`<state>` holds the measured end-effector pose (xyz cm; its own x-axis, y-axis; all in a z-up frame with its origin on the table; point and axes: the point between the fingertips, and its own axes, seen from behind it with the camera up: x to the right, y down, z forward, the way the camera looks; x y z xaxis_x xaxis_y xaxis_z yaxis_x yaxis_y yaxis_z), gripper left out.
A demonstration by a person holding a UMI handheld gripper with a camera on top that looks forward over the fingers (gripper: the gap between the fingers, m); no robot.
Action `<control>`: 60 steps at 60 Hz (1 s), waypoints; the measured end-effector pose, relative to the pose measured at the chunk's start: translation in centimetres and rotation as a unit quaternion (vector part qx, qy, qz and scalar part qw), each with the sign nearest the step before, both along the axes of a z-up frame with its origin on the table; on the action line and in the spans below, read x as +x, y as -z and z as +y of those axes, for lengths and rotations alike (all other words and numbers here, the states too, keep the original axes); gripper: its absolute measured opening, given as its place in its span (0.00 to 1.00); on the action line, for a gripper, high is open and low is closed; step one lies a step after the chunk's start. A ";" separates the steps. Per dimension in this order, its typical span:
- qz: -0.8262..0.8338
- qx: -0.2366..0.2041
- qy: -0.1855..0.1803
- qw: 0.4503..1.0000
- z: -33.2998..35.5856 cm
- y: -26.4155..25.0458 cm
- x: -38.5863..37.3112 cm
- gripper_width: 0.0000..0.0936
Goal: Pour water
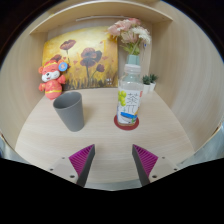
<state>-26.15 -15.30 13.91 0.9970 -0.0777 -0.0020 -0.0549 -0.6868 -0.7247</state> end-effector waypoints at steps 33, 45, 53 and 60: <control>0.018 0.084 -0.043 0.995 -4.2 -21.7 -19.2 0.82; 0.014 0.110 -0.043 0.993 -4.4 -25.7 -21.2 0.82; 0.008 0.107 -0.042 0.993 -5.0 -26.2 -21.9 0.82; 0.012 0.106 -0.041 0.993 -5.5 -26.1 -22.7 0.82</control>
